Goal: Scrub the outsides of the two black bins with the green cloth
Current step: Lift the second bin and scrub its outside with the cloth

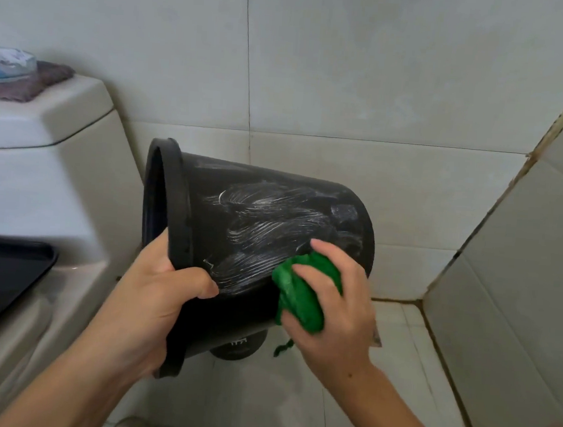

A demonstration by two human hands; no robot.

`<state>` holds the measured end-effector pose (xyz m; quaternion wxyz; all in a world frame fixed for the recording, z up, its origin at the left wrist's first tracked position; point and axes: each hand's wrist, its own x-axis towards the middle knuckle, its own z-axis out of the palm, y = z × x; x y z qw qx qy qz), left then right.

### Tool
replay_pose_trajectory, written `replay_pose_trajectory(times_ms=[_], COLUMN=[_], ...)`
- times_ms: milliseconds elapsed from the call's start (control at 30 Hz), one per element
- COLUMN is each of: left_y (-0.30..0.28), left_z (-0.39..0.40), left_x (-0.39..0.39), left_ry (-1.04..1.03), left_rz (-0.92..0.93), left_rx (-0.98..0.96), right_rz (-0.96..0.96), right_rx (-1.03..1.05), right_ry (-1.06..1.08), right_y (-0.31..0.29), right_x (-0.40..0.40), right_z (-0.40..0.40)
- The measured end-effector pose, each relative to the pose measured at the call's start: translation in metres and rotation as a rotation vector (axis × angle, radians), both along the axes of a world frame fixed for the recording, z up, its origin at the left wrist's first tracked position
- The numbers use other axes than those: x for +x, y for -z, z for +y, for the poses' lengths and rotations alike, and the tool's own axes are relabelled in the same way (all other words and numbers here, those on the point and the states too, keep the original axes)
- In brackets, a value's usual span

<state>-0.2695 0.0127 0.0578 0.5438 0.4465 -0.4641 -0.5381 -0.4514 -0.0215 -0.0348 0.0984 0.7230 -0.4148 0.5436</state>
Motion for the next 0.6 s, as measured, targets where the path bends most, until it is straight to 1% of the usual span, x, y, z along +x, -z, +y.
replay_pose_trajectory(times_ms=[67,100,133,200,233,267,300,367,500,567,600], left_y=[-0.001,-0.002,-0.002,-0.002,-0.002,-0.001,0.0,0.003,0.005,0.004,0.004], left_z=[0.0,0.0,0.001,0.004,0.005,0.006,0.006,0.004,0.003,0.003,0.004], left_x=[0.003,0.005,0.008,0.011,0.011,0.01,0.007,0.001,-0.01,-0.011,-0.012], left_ry=[0.002,0.011,0.014,0.015,0.021,0.033,0.042,0.04,0.048,0.032,0.017], left_rz=[0.022,0.03,0.028,0.014,0.007,0.005,0.004,-0.002,-0.065,-0.052,-0.05], left_rx=[0.0,-0.009,-0.016,-0.028,-0.037,-0.047,-0.052,-0.045,-0.06,-0.05,-0.044], right_rz=[0.081,0.05,-0.043,-0.318,-0.418,-0.471,-0.478,-0.402,-0.163,-0.052,0.037], right_rx=[-0.042,-0.025,0.027,0.197,0.249,0.275,0.279,0.242,0.085,0.006,-0.014], right_ry=[-0.035,-0.004,0.051,0.167,0.212,0.243,0.264,0.236,0.061,-0.023,-0.047], right_y=[-0.003,-0.005,-0.007,-0.015,-0.018,-0.018,-0.017,-0.015,-0.012,-0.016,-0.017], right_x=[-0.011,-0.021,-0.031,-0.049,-0.054,-0.055,-0.054,-0.042,0.0,0.0,-0.008], right_z=[-0.008,-0.015,-0.022,-0.033,-0.036,-0.038,-0.037,-0.03,-0.008,-0.006,-0.01])
